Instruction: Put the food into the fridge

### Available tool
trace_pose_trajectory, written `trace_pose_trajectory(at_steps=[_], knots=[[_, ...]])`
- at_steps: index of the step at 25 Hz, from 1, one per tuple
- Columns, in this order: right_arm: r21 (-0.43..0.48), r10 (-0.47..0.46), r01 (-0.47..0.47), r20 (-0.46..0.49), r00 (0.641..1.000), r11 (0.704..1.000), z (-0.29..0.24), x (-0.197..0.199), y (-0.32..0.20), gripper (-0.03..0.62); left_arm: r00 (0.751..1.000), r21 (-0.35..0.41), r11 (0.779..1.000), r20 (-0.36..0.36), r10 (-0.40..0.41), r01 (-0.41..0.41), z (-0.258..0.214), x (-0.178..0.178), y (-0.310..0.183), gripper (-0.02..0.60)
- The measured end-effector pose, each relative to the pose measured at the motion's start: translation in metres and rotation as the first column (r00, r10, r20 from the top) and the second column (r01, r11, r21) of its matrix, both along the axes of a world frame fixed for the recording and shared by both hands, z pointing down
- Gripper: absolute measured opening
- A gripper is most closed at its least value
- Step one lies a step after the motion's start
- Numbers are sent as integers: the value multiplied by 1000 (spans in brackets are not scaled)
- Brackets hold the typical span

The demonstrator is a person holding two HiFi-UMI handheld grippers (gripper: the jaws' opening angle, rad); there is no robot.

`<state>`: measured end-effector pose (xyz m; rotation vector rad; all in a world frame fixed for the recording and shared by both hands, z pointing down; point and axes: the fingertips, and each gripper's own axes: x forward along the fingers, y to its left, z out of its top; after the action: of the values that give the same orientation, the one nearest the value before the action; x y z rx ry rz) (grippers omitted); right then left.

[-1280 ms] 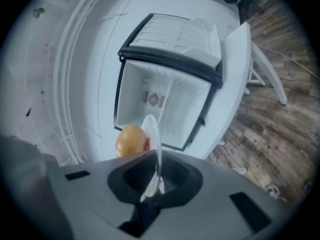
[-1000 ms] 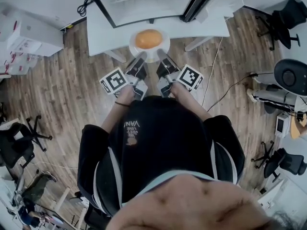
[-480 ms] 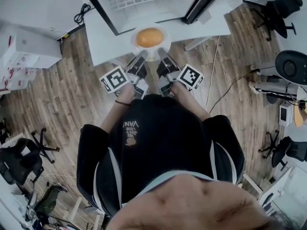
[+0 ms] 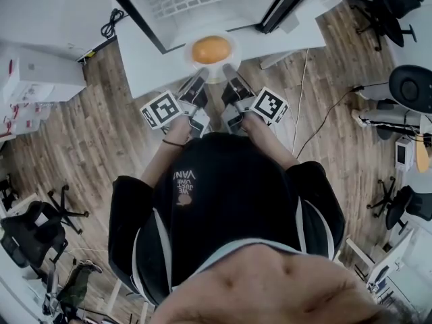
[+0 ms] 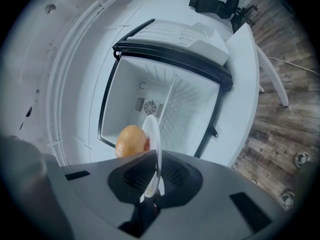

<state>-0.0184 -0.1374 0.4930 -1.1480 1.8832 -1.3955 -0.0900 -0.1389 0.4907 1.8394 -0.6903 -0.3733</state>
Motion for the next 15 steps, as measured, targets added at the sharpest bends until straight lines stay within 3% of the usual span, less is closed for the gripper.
trace_pose_trajectory(at_steps=[4,11,15], knots=[[-24,-13,12,-24,1000,1000,0,7,-20,23,1000,4,1000,-4,-22,22,-5,4,-21,31],[35,-76,76,12,997,997,-18,28,-65,21,997,4,997,-7,-73,73,-12,31,-59,31],[43,-101,100,17,995,994,-23,23,-89,22,995,11,995,-10,-98,98,-17,26,-81,31]])
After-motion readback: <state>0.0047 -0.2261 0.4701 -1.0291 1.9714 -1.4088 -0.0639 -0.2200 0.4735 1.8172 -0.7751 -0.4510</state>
